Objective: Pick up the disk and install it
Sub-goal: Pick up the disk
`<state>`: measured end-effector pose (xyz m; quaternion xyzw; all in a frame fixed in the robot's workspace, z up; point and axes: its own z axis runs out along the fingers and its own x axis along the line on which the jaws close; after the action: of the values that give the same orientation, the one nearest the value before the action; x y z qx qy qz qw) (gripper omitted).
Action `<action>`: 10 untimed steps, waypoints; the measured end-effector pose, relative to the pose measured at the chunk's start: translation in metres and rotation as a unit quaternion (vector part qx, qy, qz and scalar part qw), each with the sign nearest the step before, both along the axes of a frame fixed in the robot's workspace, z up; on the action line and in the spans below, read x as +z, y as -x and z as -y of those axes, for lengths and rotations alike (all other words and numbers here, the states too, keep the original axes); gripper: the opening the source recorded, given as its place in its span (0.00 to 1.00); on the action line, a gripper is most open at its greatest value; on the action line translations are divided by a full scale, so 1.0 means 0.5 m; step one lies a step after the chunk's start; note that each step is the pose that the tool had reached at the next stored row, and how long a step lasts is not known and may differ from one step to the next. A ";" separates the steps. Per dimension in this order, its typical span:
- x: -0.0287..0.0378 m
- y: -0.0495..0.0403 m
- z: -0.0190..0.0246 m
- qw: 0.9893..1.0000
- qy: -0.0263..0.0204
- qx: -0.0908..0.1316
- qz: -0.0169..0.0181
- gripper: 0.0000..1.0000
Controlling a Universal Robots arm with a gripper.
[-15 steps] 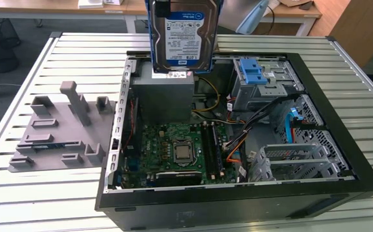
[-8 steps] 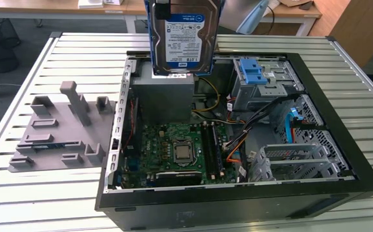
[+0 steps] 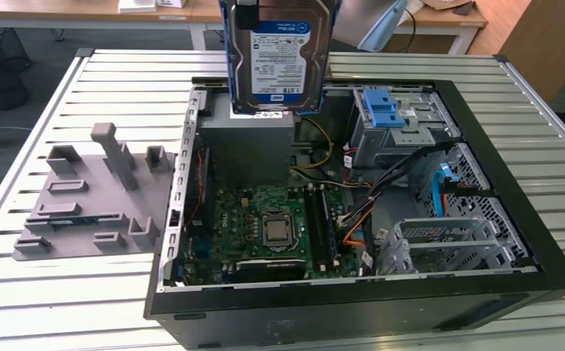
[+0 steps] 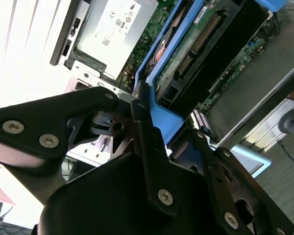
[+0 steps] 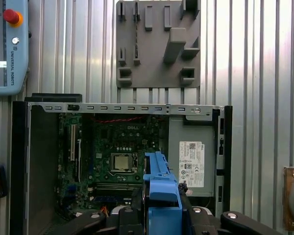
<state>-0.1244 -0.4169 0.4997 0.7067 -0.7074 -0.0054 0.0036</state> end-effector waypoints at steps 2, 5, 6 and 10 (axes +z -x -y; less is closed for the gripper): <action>0.000 -0.004 -0.0002 1.000 0.000 0.000 0.000 0.36; 0.000 -0.009 0.0000 1.000 0.000 0.000 0.000 0.36; 0.000 -0.009 0.0000 1.000 0.000 0.000 0.000 0.36; 0.000 -0.009 0.0190 1.000 0.000 0.000 0.000 0.36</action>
<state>-0.1199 -0.4264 0.4995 0.7067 -0.7075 -0.0054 0.0035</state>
